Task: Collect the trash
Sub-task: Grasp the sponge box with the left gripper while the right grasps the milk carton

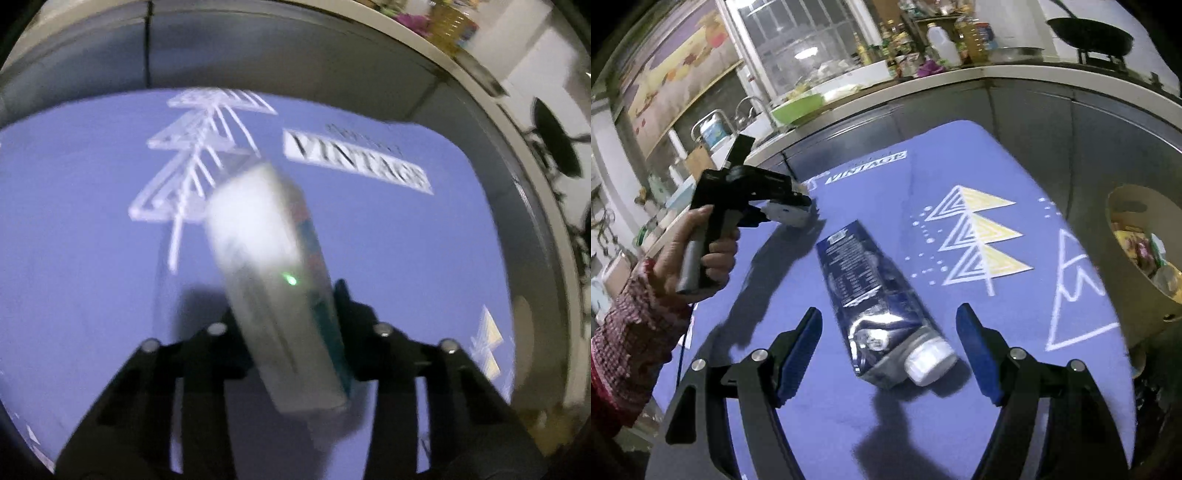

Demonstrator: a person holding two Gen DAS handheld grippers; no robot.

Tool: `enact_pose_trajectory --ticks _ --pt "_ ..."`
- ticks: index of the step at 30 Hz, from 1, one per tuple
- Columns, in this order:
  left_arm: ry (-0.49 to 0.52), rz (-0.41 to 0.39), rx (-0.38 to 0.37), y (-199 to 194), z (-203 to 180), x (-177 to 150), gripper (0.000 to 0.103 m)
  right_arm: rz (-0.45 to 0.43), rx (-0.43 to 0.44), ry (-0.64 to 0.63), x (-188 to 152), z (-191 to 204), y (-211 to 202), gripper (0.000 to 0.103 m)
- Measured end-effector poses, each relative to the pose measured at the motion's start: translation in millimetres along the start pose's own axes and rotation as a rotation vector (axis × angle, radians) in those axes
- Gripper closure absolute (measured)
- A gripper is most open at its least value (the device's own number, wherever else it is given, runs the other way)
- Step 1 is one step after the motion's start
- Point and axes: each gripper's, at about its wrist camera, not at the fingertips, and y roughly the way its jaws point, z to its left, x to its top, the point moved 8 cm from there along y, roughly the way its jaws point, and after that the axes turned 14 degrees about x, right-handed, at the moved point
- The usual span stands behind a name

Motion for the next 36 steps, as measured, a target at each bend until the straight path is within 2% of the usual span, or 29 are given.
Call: enact_pose_trajectory --ticks 5,7,8,11,16,20,23,26,28,29,33,36 --pt "0.119 -0.008 -0.097 -21.3 -4.2 -62.1 0.074 0.011 -0.048 -0.061 -8.0 4.1 15.2 0.032" --pt "0.157 -0.004 -0.152 -31.9 -3.9 -92.1 0.074 0.008 -0.07 -0.073 -11.9 2.8 20.2 0.04" --pt "0.175 0.001 -0.176 -37.1 -3.5 -107.4 0.074 0.013 -0.077 -0.072 -14.5 1.5 23.1 0.053" --pt "0.186 -0.001 -0.208 -51.2 4.0 -144.0 0.074 0.019 -0.063 -0.022 -18.7 1.6 29.8 0.055" --pt "0.167 0.013 -0.207 -60.8 15.5 -176.6 0.074 0.037 0.055 0.058 -29.7 34.8 41.9 0.058" --pt "0.154 -0.012 -0.124 -64.3 30.8 -181.1 0.073 0.064 0.111 0.071 -41.4 65.0 54.9 0.058" --pt "0.129 -0.005 -0.1 -61.3 39.4 -178.3 0.067 0.073 0.092 0.047 -44.8 75.5 58.6 0.058" --pt "0.104 -0.004 -0.121 -62.1 45.9 -177.7 0.061 0.074 0.064 0.043 -45.6 77.2 57.8 0.055" --pt "0.09 -0.008 -0.127 -63.6 49.5 -177.0 0.046 0.07 0.042 0.033 -46.8 78.4 56.9 0.054" --pt "0.081 -0.013 -0.126 -64.4 52.8 -177.6 0.043 0.069 0.032 0.026 -49.0 79.4 57.1 0.052" --pt "0.05 -0.013 -0.154 -63.9 58.6 -175.6 0.042 0.058 -0.021 -0.013 -54.6 80.8 55.7 0.036" --pt "0.039 -0.024 -0.149 -63.8 62.1 -174.5 0.042 0.05 -0.044 -0.023 -54.4 78.7 55.7 0.034"
